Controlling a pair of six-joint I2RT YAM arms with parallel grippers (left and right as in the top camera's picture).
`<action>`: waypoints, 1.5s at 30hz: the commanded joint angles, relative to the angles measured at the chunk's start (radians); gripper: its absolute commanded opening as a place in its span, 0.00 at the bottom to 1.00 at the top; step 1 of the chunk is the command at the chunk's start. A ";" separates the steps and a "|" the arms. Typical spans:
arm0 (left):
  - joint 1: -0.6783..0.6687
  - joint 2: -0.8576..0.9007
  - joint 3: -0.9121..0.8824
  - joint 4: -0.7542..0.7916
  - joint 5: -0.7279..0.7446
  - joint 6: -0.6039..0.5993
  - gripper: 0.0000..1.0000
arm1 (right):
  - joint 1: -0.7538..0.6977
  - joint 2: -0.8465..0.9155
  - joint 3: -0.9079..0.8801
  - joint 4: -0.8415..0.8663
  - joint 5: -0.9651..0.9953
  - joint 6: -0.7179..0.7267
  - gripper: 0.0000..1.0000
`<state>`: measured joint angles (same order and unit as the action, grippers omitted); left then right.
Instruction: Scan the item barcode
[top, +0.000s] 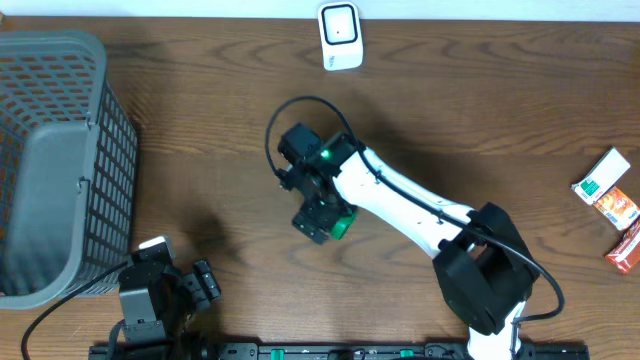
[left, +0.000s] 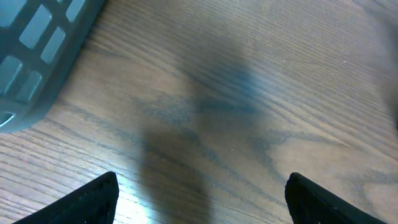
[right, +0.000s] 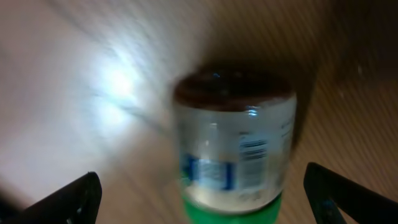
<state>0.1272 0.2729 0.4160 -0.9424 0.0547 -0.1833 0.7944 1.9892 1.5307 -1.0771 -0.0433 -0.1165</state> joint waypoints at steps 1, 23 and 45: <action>0.000 -0.002 0.006 -0.003 0.008 0.006 0.86 | 0.003 -0.001 -0.076 0.047 0.125 0.034 0.99; 0.000 -0.002 0.006 -0.003 0.008 0.006 0.86 | 0.003 -0.002 -0.212 0.202 0.116 0.074 0.57; 0.001 -0.002 0.006 -0.003 0.008 0.006 0.86 | -0.002 -0.001 0.137 -0.556 -0.145 0.086 0.61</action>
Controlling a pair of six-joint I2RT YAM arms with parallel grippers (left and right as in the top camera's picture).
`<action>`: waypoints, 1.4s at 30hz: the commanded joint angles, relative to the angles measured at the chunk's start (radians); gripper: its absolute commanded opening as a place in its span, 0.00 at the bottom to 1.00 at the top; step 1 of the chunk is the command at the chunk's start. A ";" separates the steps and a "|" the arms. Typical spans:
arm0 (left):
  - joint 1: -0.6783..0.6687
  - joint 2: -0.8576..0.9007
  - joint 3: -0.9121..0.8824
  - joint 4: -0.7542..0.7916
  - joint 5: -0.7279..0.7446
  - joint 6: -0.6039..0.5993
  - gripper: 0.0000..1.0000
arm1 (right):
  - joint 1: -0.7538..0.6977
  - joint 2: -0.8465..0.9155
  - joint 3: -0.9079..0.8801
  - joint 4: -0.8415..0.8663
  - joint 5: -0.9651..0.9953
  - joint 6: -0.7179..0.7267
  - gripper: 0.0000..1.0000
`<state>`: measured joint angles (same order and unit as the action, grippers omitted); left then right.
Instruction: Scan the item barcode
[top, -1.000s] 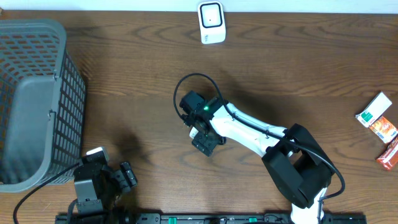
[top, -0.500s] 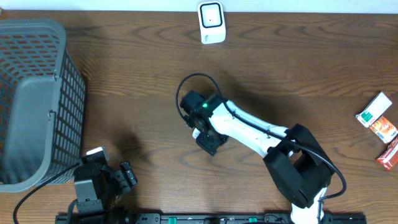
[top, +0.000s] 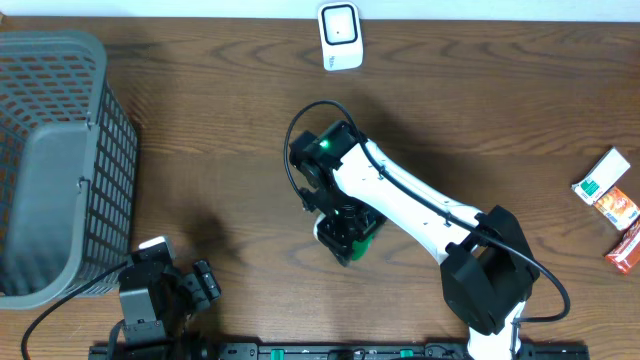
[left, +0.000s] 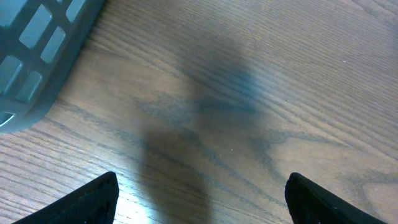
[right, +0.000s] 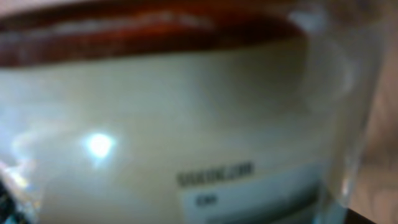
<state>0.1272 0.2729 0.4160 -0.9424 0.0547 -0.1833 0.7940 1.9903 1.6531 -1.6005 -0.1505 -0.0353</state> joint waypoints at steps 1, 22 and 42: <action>0.000 -0.002 0.006 -0.003 0.008 0.006 0.86 | -0.005 -0.002 0.014 -0.058 -0.043 0.005 0.61; 0.000 -0.002 0.006 -0.003 0.009 0.005 0.86 | -0.067 0.166 0.006 -0.102 -0.121 0.091 0.64; 0.001 -0.002 0.006 -0.003 0.008 0.006 0.86 | -0.069 0.170 0.010 -0.056 -0.108 0.105 0.85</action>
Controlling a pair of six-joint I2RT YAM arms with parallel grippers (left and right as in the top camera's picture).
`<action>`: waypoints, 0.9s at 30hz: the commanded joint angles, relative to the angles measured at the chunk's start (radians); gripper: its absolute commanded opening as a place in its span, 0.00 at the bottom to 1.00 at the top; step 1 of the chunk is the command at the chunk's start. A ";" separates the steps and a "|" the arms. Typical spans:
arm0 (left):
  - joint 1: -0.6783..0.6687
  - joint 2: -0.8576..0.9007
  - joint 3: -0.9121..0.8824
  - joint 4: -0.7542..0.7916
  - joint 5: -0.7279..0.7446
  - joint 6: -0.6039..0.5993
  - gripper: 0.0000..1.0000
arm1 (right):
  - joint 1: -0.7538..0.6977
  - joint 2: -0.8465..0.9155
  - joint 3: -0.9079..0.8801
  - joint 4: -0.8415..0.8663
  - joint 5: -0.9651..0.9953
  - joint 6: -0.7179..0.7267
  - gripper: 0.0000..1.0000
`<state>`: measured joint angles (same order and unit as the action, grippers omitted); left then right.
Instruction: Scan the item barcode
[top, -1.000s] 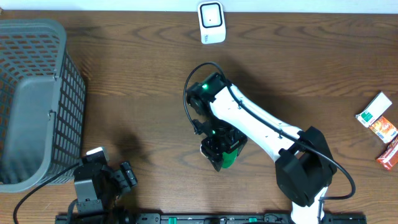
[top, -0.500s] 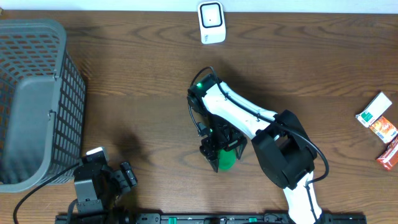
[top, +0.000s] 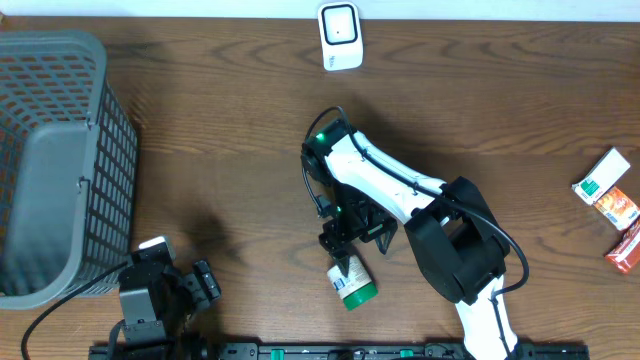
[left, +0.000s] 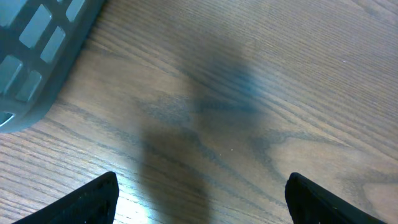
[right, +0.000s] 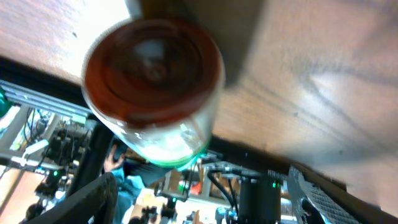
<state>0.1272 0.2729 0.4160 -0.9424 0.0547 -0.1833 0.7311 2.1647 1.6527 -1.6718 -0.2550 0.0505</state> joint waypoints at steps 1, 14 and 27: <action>0.000 -0.002 0.006 -0.003 0.008 0.005 0.86 | -0.006 -0.005 0.017 0.027 0.000 0.052 0.93; 0.000 -0.002 0.006 -0.003 0.008 0.006 0.86 | -0.003 -0.263 0.109 0.225 0.217 0.247 0.99; 0.000 -0.002 0.006 -0.003 0.008 0.006 0.86 | 0.040 -0.755 -0.406 0.531 0.299 0.521 0.99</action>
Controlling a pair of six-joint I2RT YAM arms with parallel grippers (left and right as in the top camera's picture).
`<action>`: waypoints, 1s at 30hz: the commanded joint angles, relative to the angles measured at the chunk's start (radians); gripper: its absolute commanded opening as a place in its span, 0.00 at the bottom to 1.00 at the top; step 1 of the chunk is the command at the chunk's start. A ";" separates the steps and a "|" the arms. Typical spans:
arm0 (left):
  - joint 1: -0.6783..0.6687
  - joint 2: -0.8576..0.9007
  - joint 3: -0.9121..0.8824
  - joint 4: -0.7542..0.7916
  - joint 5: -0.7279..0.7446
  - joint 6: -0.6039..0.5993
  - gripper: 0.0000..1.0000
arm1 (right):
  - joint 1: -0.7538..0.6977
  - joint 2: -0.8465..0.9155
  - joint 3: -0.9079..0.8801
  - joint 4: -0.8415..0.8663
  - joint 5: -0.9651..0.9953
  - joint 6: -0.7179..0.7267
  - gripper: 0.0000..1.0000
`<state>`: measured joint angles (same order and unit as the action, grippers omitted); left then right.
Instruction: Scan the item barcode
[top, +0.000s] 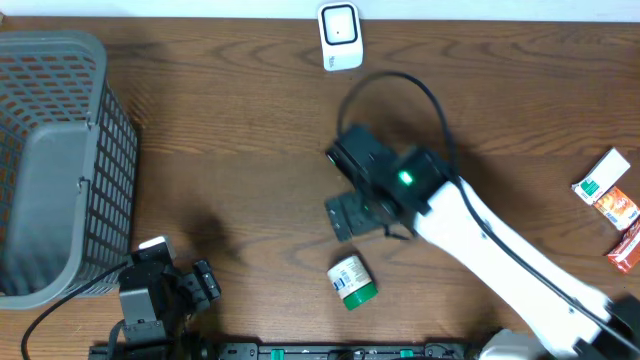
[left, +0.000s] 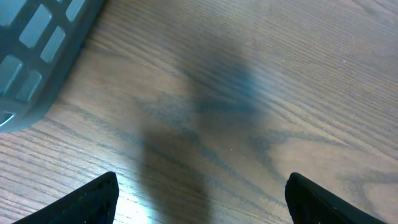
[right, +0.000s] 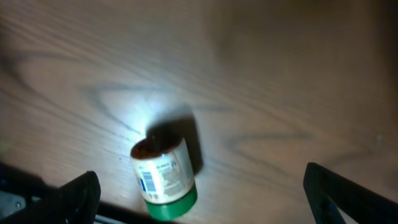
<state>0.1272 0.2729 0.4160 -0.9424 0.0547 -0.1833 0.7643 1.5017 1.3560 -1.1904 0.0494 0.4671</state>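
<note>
A small bottle (top: 351, 281) with a white label and green cap lies on its side on the wooden table near the front edge. The right wrist view shows this bottle (right: 163, 177) too, barcode side up. My right gripper (top: 342, 217) hovers behind it, open and empty, well apart from the bottle. The white scanner (top: 340, 36) stands at the far edge. My left gripper (left: 199, 202) rests open at the front left, with only bare table between its fingers (left: 93, 198).
A large grey mesh basket (top: 60, 160) fills the left side of the table. Three small boxes (top: 612, 205) lie at the right edge. The right arm (top: 500, 250) stretches across the right half.
My right gripper was low, right over the lying bottle; now it is higher and farther back, apart from it. The bottle lies where it lay. The left arm is unchanged.
The bottle was first under my right gripper at mid-table. Then it was nearer the front and close against the wrist camera. Later it lay near the front edge with the open gripper right over it, and now the gripper stands clear.
</note>
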 joint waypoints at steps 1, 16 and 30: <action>0.000 -0.002 0.006 -0.003 0.008 0.006 0.86 | 0.011 -0.124 -0.163 0.095 -0.029 0.103 0.99; 0.001 -0.002 0.006 -0.003 0.008 0.006 0.86 | 0.221 -0.193 -0.545 0.361 -0.071 0.229 0.99; 0.000 -0.002 0.006 -0.003 0.008 0.006 0.86 | 0.454 -0.193 -0.718 0.509 0.279 0.539 0.99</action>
<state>0.1272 0.2729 0.4160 -0.9424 0.0547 -0.1833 1.1851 1.3136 0.6716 -0.7116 0.2070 0.8951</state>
